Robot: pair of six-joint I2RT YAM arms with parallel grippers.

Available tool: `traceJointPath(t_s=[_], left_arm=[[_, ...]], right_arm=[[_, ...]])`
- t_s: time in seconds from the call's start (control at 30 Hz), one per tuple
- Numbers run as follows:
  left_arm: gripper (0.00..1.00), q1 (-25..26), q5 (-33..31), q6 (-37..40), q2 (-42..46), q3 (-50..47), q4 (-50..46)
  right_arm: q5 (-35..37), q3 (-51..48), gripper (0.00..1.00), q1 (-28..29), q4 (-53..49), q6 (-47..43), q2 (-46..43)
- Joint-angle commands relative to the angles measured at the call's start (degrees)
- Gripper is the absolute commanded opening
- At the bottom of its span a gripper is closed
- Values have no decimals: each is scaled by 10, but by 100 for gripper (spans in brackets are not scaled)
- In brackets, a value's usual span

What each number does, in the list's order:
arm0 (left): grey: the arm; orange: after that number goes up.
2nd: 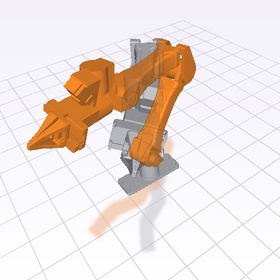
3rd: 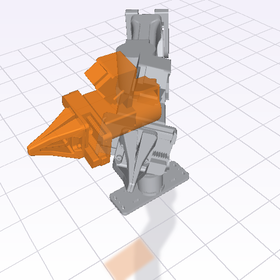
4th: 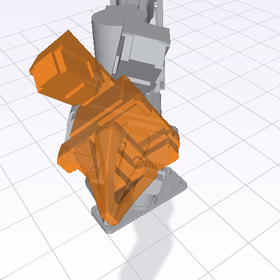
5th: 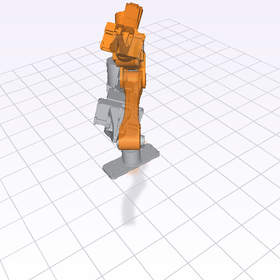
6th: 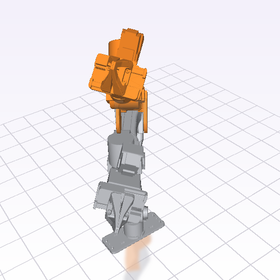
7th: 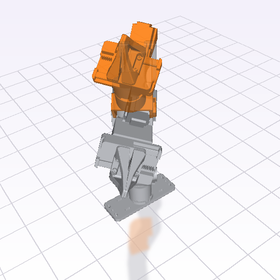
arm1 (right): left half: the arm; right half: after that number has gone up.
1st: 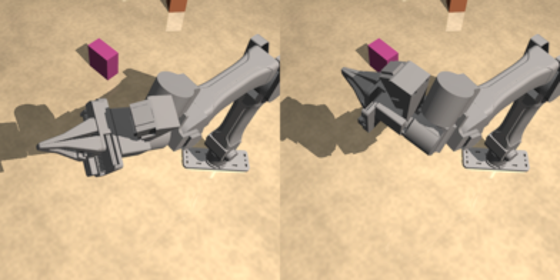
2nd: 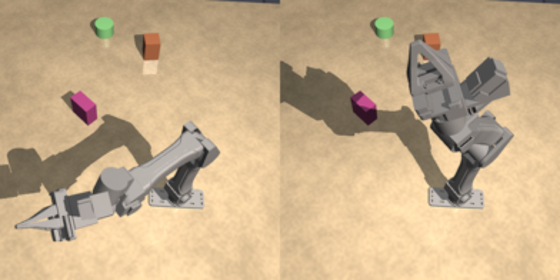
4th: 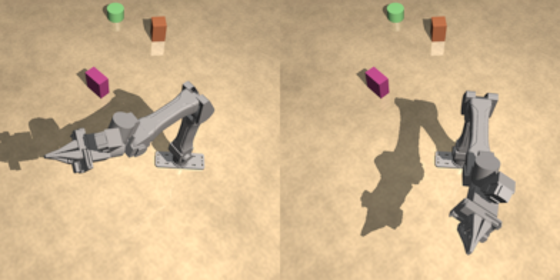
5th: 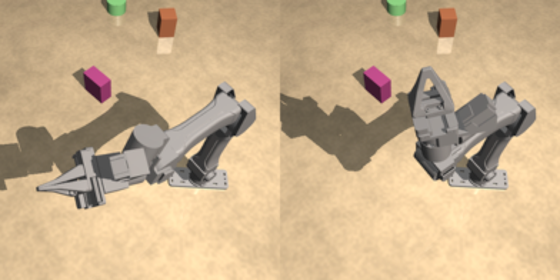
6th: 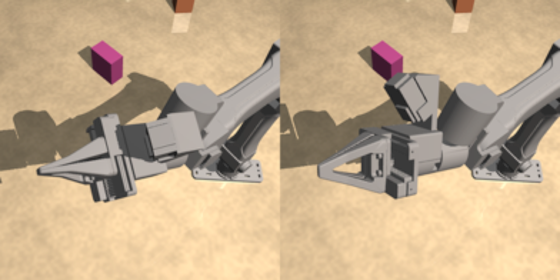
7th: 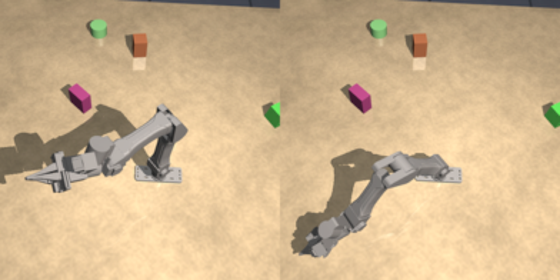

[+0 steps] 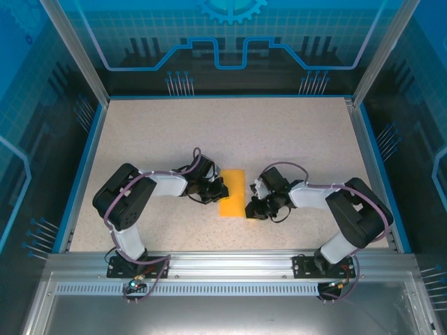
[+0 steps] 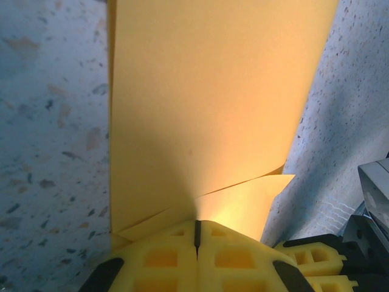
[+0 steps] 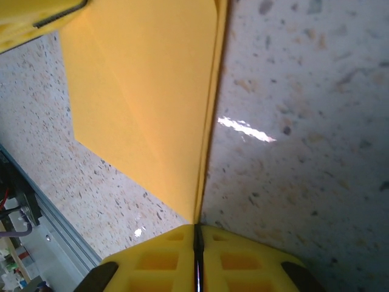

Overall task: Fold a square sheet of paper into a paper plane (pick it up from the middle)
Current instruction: Fold the triangle a second time at the center of the table.

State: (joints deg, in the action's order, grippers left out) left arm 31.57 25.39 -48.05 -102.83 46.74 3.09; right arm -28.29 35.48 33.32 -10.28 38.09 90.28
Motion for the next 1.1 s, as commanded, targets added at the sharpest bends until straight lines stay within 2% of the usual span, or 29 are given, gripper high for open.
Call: traceJointPath(t_s=[0.0, 0.2, 0.47, 1.07], left_arm=[[4, -3, -38, 2, -23, 1, -44], [6, -2, -24, 2, -10, 2, -33], [9, -2, -11, 5, 5, 26, -37], [9, -1, -16, 5, -1, 35, -48]], right_arm=[[15, -8, 10, -13, -70, -8, -12], [24, 32, 19, -38, -54, 21, -45], [22, 89, 28, -47, -18, 43, 36], [-11, 97, 30, -38, 28, 65, 94]])
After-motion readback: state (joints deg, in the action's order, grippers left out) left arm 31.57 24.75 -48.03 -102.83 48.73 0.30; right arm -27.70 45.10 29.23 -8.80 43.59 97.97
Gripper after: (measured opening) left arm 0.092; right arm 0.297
